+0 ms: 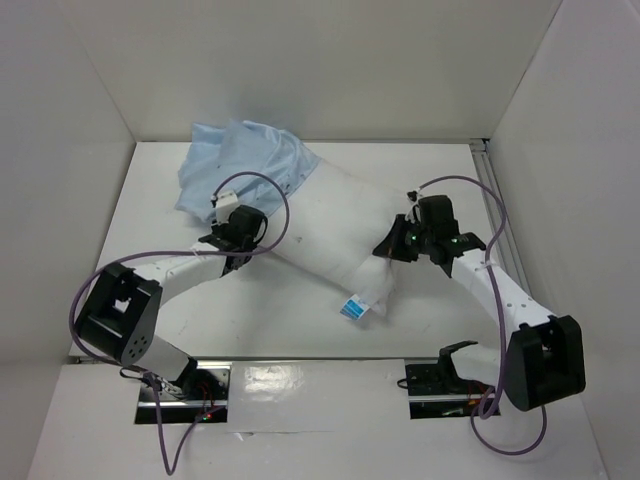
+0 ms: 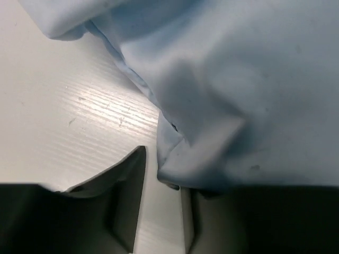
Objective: Put the pillow into the pillowcase
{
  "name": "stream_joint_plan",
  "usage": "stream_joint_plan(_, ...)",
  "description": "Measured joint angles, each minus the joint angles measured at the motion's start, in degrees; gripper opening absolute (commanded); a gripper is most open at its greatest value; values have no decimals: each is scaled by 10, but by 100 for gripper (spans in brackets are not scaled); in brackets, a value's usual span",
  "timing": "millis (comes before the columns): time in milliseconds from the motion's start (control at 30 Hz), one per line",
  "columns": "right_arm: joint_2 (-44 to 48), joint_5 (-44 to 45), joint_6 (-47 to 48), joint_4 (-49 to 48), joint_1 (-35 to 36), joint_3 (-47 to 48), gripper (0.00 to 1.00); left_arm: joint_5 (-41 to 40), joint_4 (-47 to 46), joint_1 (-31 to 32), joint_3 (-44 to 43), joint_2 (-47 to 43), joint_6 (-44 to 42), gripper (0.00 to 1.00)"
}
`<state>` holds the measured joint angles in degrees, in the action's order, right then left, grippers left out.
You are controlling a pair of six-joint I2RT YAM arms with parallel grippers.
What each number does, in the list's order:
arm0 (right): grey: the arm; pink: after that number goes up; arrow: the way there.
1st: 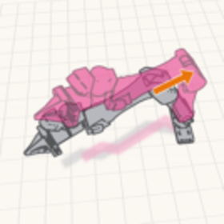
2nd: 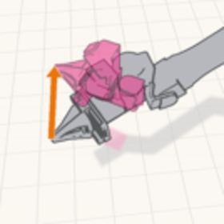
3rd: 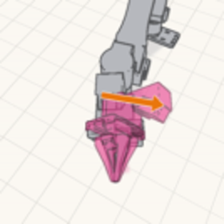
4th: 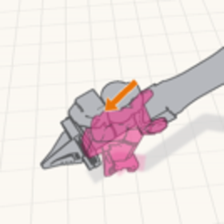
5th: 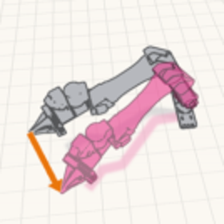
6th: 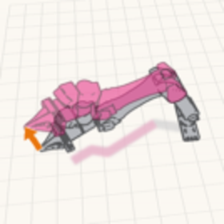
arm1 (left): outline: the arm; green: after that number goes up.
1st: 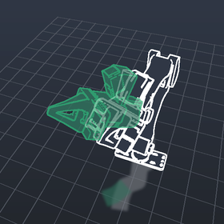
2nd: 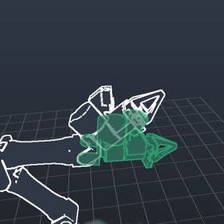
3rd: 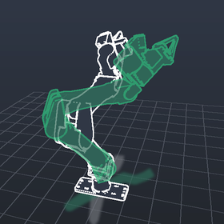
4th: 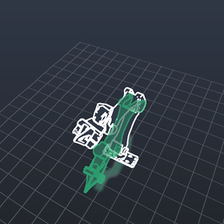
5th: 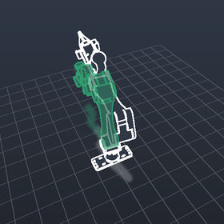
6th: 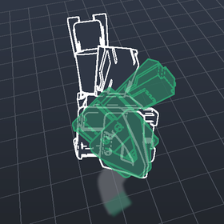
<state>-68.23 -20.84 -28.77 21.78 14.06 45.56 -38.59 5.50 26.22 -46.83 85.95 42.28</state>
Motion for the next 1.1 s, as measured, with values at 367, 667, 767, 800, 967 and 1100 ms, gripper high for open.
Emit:
stream_joint_plan(367, -21, -7, 11, 9, -10, 38, 0, 152, 75, 14, -93, -43, -60, 0)
stream_joint_plan(667, -111, 9, -36, -63, 27, 79, 0, 318, 156, 142, -347, 70, -61, 0)
stream_joint_plan(767, -124, 15, -45, -72, 33, 86, 0, 344, 209, 143, -422, 127, -64, 0)
stream_joint_plan(800, -125, 19, -45, -71, 33, 91, 0, 350, 228, 142, -450, 144, -66, 0)
stream_joint_plan(967, -90, 63, -31, -35, 33, 120, 0, 391, 271, 138, -513, 148, -78, 0)
stream_joint_plan(1100, 13, 82, -12, 39, 36, 124, 0, 415, 315, 143, -514, 91, -77, 0)
